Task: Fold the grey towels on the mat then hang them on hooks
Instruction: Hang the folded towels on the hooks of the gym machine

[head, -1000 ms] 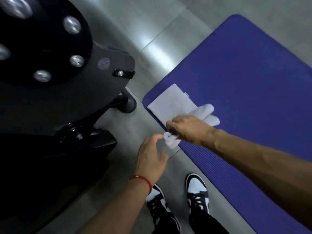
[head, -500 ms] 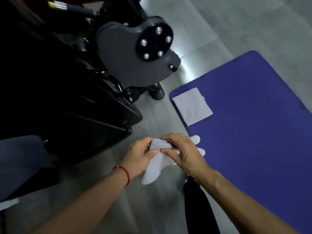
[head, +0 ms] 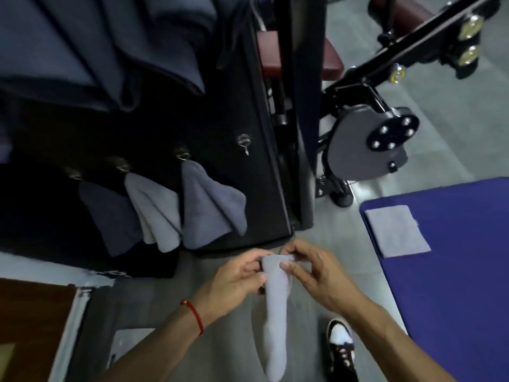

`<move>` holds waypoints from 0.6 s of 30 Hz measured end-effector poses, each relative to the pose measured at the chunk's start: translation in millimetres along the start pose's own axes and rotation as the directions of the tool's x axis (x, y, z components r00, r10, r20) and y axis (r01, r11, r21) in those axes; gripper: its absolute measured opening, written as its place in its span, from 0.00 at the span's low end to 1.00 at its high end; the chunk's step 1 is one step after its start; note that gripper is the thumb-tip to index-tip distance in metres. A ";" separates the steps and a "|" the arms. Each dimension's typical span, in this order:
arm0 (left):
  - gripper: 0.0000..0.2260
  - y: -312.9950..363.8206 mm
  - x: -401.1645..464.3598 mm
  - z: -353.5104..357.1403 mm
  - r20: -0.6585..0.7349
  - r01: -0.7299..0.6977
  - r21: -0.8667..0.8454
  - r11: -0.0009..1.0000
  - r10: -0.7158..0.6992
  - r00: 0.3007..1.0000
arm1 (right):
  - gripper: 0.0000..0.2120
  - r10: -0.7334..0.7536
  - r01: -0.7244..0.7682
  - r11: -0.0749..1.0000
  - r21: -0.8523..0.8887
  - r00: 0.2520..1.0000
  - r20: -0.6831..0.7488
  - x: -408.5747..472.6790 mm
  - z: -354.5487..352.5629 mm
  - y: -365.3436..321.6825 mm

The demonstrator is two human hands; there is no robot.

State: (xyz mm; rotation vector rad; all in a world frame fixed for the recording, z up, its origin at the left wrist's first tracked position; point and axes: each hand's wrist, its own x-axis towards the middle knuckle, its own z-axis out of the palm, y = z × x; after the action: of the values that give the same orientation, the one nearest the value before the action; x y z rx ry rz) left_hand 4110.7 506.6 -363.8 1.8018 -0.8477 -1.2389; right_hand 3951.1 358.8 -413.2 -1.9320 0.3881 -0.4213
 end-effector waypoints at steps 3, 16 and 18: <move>0.12 -0.1 1.1 -25.2 -0.059 -0.081 0.167 0.983 0.092 0.994 | 0.03 0.013 -0.016 0.997 0.070 0.999 0.047 22.7 5.1 -7.8; 0.03 54.6 105.7 -72.4 -0.414 -0.162 0.360 0.919 0.313 0.855 | 0.04 0.006 -0.014 0.996 -0.084 0.995 -0.104 157.7 -48.8 -6.0; 0.03 60.1 123.7 -73.6 -0.529 -0.178 0.390 0.904 0.378 0.760 | 0.06 0.000 -0.015 0.995 -0.094 0.987 -0.163 178.5 -50.5 -7.2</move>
State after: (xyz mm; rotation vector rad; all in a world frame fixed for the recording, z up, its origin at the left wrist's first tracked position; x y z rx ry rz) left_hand 4212.4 389.3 -348.1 2.0500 -0.9295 -0.2936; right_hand 4086.3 239.9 -367.9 -1.9934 0.5299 -0.5671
